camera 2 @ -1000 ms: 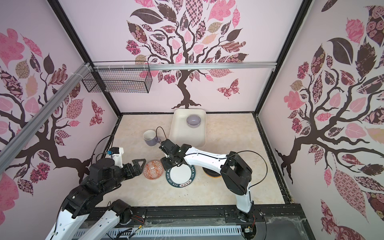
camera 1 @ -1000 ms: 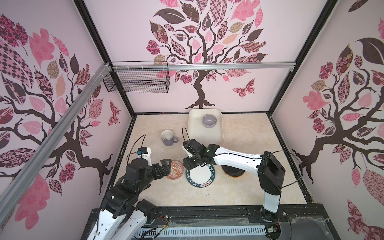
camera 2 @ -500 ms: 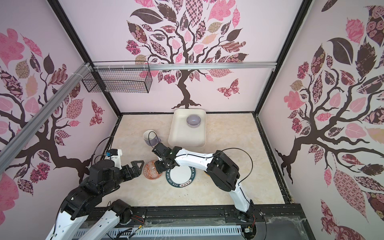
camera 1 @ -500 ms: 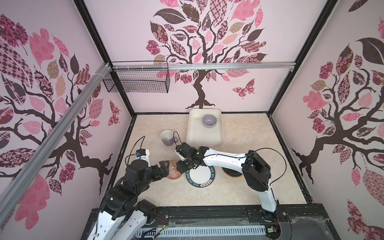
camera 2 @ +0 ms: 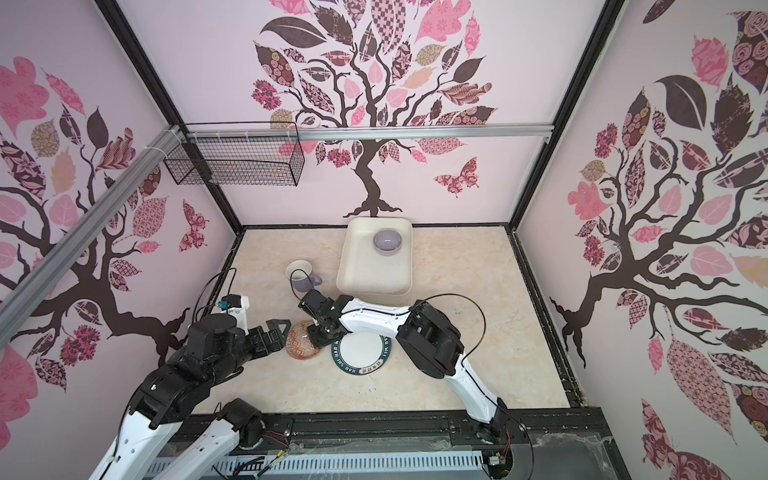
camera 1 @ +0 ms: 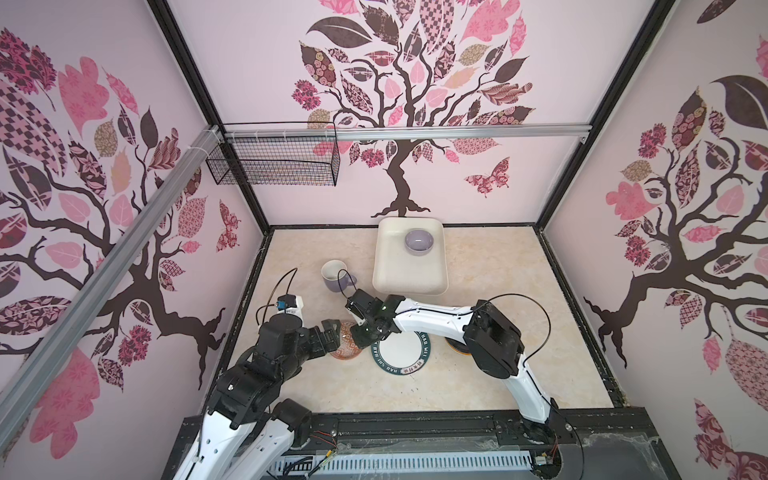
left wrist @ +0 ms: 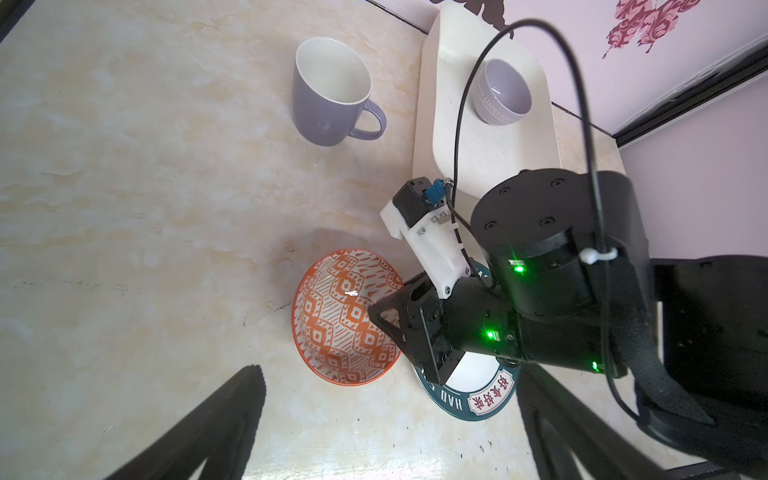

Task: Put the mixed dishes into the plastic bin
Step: 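Grasp the rim of the orange-patterned bowl with the right gripper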

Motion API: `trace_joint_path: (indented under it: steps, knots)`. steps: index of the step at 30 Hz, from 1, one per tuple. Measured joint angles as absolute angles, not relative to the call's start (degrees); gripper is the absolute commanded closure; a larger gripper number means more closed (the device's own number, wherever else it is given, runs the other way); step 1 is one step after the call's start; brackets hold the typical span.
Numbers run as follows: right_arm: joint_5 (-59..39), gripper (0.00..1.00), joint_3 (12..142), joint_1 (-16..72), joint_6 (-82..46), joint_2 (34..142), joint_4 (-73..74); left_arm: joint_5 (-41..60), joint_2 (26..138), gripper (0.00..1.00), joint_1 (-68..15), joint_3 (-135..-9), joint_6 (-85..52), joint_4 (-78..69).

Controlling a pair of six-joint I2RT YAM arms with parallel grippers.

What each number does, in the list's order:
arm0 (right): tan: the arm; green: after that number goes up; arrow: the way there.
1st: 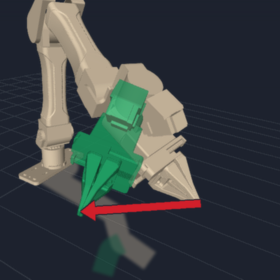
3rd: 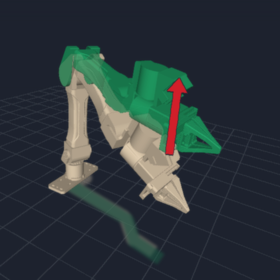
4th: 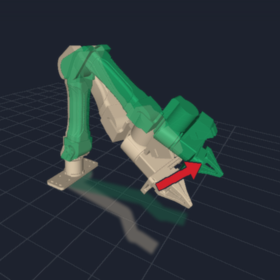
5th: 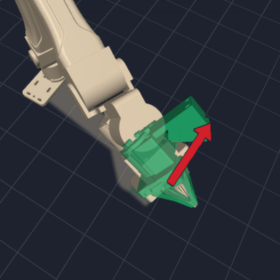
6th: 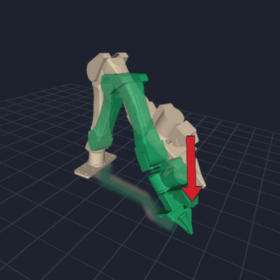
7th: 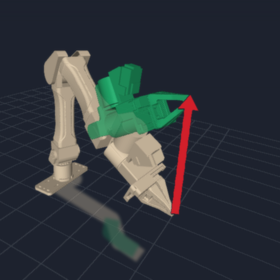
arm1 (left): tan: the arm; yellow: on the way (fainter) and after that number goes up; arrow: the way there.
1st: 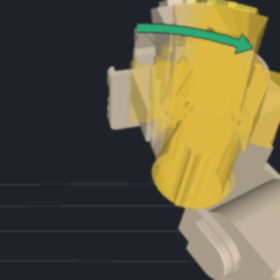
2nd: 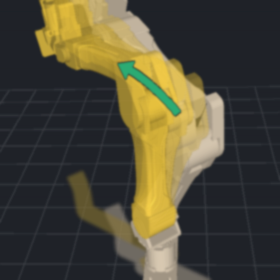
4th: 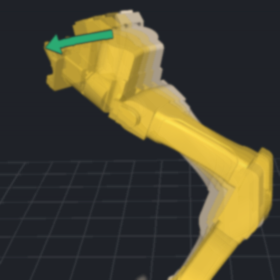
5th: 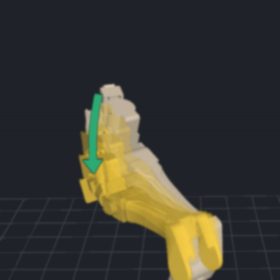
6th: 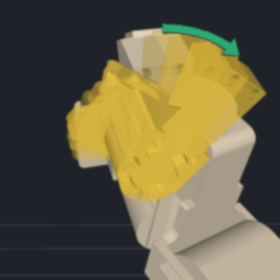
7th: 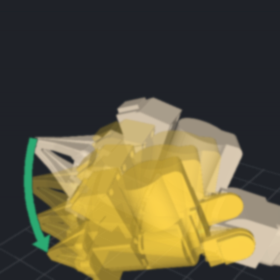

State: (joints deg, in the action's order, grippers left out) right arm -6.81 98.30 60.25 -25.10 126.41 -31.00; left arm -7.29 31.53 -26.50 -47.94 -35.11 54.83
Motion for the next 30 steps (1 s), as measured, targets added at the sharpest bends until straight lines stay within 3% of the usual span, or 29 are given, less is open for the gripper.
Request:
trace_joint_path:
  steps: [9,30]
  knots:
    - [-4.4,0.88,100.88,60.18,-25.28,126.37,-33.04,-7.35,33.71,0.02,-26.5,-47.97,-34.04,53.17]
    - [-4.78,0.97,96.68,53.47,-25.32,120.7,-34.79,-7.25,39.0,0.02,-26.5,-48.31,-31.88,49.67]
